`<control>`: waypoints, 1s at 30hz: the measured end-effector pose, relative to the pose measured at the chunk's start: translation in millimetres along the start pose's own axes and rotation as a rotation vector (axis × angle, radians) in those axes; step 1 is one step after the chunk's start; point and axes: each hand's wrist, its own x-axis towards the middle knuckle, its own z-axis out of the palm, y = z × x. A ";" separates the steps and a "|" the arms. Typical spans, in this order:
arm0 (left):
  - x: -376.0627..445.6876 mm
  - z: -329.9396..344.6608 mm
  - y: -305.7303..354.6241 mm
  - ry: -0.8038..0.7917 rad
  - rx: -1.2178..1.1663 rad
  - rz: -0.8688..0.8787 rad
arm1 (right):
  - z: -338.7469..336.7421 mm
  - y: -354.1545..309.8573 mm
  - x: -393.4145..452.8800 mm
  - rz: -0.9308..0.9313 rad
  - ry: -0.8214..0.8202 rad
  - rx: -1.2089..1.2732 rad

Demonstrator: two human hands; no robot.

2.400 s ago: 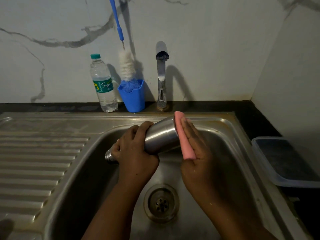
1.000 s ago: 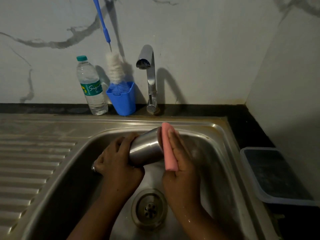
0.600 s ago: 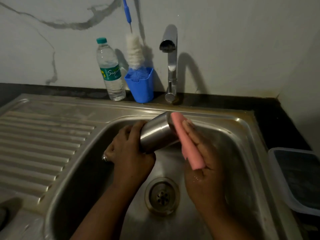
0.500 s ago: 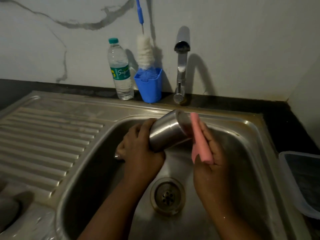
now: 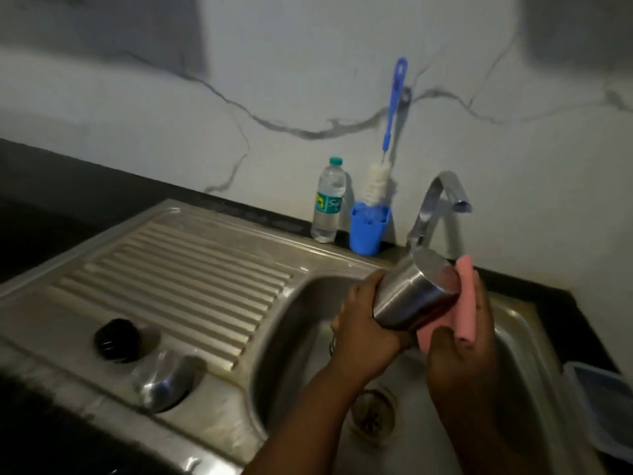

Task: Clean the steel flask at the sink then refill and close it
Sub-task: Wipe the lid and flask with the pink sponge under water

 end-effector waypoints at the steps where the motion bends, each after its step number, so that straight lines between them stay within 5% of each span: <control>1: -1.7 -18.9 9.2 0.026 -0.063 -0.008 | 12.4 -9.4 -5.1 -0.074 -0.009 -0.070; 10: -25.2 -277.2 62.9 0.163 -0.062 0.153 | 202.1 -82.1 -49.5 -0.120 -0.389 -0.281; 16: -47.6 -411.6 25.9 0.333 0.021 0.055 | 315.8 -106.4 -72.2 -0.227 -0.682 -0.587; 30: -45.5 -469.2 -73.5 0.333 -0.128 -0.158 | 385.2 -88.2 -95.2 -0.243 -0.885 -0.946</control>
